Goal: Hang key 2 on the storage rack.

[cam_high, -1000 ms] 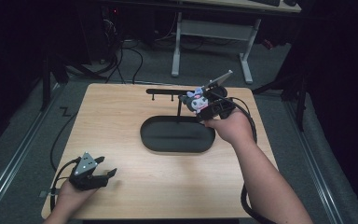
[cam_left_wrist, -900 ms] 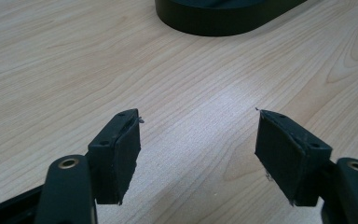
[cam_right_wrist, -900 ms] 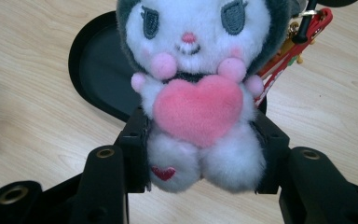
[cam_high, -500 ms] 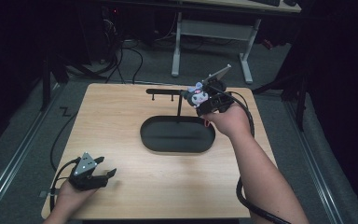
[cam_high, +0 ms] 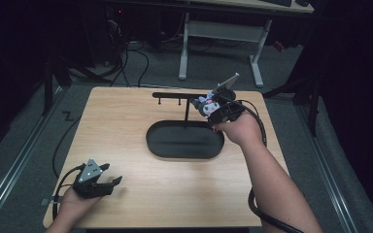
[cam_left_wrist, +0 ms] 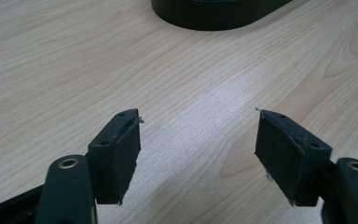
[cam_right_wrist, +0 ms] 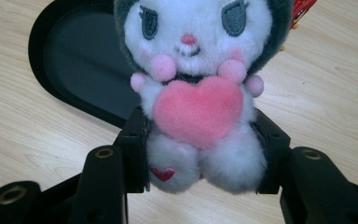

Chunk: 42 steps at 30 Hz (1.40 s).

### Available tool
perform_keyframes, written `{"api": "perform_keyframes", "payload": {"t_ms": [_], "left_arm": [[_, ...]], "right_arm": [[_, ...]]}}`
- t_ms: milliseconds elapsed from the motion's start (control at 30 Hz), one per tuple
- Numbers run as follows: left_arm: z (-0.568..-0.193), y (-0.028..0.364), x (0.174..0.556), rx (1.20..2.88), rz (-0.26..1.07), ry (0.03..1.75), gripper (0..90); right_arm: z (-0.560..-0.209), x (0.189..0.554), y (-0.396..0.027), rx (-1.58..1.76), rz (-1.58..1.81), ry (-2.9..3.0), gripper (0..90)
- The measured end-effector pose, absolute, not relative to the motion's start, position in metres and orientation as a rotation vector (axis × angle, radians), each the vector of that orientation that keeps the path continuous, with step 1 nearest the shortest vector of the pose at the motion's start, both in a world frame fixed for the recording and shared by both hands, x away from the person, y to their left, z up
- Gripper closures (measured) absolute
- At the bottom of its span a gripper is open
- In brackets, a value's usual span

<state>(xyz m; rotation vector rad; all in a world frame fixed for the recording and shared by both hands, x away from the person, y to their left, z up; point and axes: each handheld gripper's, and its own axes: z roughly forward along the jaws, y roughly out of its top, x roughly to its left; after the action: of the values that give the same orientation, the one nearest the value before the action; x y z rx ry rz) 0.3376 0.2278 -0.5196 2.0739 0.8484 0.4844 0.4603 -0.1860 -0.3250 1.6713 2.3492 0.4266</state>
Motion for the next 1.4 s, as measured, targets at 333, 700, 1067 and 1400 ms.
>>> {"api": "perform_keyframes", "payload": {"t_ms": [333, 700, 1067, 1400], "left_arm": [[-0.52, 0.227, 0.337, 2.09, 0.482, 0.837, 31.3], [-0.52, 0.226, 0.337, 2.112, 0.476, 0.826, 31.4], [-0.522, 0.224, 0.337, 2.121, 0.473, 0.821, 31.3], [-0.523, 0.222, 0.337, 2.13, 0.469, 0.815, 31.4]], "right_arm": [[-0.33, 0.467, -0.183, 1.695, 0.345, 2.377, 49.9], [-0.344, 0.469, -0.181, 1.723, 0.313, 2.398, 49.8], [-0.356, 0.468, -0.183, 1.71, 0.273, 2.433, 50.1], [-0.381, 0.468, -0.174, 1.694, 0.23, 2.483, 49.8]]}}
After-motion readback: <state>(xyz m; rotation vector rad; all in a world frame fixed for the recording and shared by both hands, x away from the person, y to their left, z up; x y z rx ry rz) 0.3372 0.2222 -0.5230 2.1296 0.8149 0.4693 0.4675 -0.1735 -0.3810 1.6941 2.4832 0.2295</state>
